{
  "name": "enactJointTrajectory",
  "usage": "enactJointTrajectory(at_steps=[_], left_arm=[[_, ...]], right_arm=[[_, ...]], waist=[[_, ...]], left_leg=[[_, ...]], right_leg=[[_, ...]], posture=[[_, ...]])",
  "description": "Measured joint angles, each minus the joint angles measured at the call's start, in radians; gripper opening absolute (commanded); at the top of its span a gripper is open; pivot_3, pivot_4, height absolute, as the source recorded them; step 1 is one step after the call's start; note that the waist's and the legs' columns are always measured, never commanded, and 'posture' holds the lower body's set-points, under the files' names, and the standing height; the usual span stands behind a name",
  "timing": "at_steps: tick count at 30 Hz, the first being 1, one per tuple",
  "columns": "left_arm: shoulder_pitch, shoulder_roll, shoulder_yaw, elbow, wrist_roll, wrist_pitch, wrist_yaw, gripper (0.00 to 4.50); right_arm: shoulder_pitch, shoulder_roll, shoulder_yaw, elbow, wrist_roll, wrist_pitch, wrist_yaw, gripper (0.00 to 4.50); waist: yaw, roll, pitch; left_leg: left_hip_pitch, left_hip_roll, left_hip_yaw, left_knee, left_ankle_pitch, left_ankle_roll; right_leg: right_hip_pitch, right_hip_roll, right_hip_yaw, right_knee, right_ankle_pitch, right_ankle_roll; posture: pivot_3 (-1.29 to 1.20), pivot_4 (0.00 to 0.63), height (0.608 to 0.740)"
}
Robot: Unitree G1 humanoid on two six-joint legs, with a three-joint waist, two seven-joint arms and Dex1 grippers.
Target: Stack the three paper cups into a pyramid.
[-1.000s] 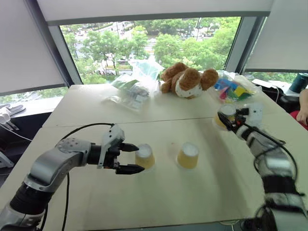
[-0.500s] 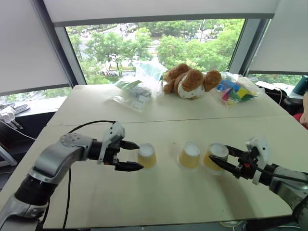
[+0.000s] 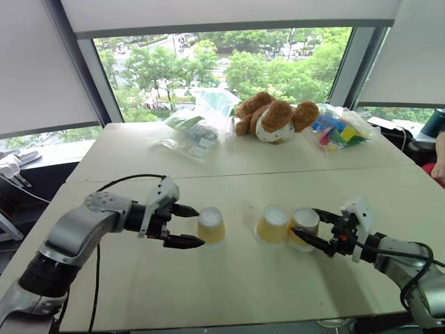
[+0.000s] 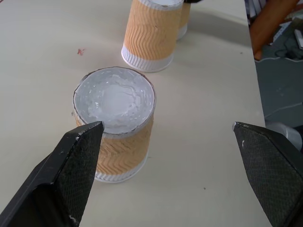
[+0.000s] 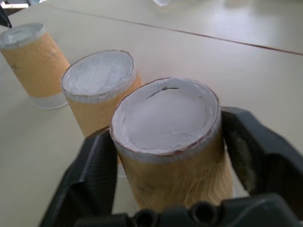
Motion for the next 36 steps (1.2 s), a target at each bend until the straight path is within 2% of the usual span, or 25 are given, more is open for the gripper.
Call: enactJointTrajectory(at_steps=[10, 19, 23, 27, 30, 32, 36], left_arm=[[0.0, 0.004, 0.0, 0.001, 0.0, 0.01, 0.001, 4.5], [0.0, 0.001, 0.0, 0.01, 0.004, 0.007, -0.002, 4.5], [0.017, -0.056, 0.042, 0.056, 0.019, -0.035, 0.073, 4.5], [0.058, -0.045, 0.069, 0.08, 0.025, -0.058, 0.076, 4.5], [0.05, -0.048, 0.077, 0.132, 0.067, -0.138, 0.082, 4.5], [0.036, -0.086, 0.078, 0.175, 0.091, -0.188, 0.095, 4.5], [0.017, -0.143, 0.048, 0.251, 0.134, -0.282, 0.075, 4.5]], right_arm=[[0.004, -0.005, 0.011, 0.017, -0.043, -0.029, -0.012, 4.44], [0.14, -0.067, -0.143, -0.198, 0.037, 0.121, -0.031, 4.44], [0.161, -0.097, -0.273, -0.297, 0.134, 0.231, -0.055, 4.44], [0.157, -0.161, -0.385, -0.387, 0.245, 0.349, -0.078, 4.44], [0.137, -0.247, -0.442, -0.412, 0.319, 0.44, -0.074, 4.44], [0.103, -0.296, -0.474, -0.414, 0.372, 0.493, -0.072, 4.44], [0.057, -0.338, -0.479, -0.441, 0.512, 0.596, -0.084, 4.44]], waist=[[0.003, 0.0, 0.0], [0.005, 0.0, 0.0], [0.007, 0.0, 0.0], [0.005, -0.001, 0.0], [0.01, -0.001, 0.0], [0.02, -0.001, 0.001], [0.03, -0.002, 0.001]], left_leg=[[-0.001, 0.0, -0.001, 0.002, 0.0, 0.0], [-0.001, -0.001, -0.001, 0.004, 0.0, 0.0], [-0.002, -0.001, -0.001, 0.005, 0.0, 0.0], [-0.002, -0.001, -0.001, 0.004, 0.0, 0.0], [-0.002, -0.001, -0.001, 0.005, -0.001, 0.001], [-0.002, -0.001, -0.001, 0.006, -0.001, 0.001], [-0.003, -0.001, -0.001, 0.008, -0.001, 0.002]], right_leg=[[0.0, 0.0, 0.0, 0.0, 0.0, 0.0], [0.001, 0.0, 0.0, 0.0, 0.0, 0.0], [0.001, 0.0, 0.0, 0.0, 0.0, 0.0], [0.001, 0.0, 0.0, 0.0, 0.0, 0.0], [0.002, -0.001, 0.0, 0.0, 0.0, 0.0], [0.002, -0.001, 0.0, -0.001, 0.0, 0.0], [0.002, -0.001, -0.001, -0.001, 0.0, 0.0]], posture=[[0.0, 0.15, 0.74], [0.0, 0.15, 0.74], [0.0, 0.15, 0.74], [0.0, 0.15, 0.74], [0.0, 0.15, 0.74], [0.0, 0.15, 0.74], [0.0, 0.15, 0.74]])
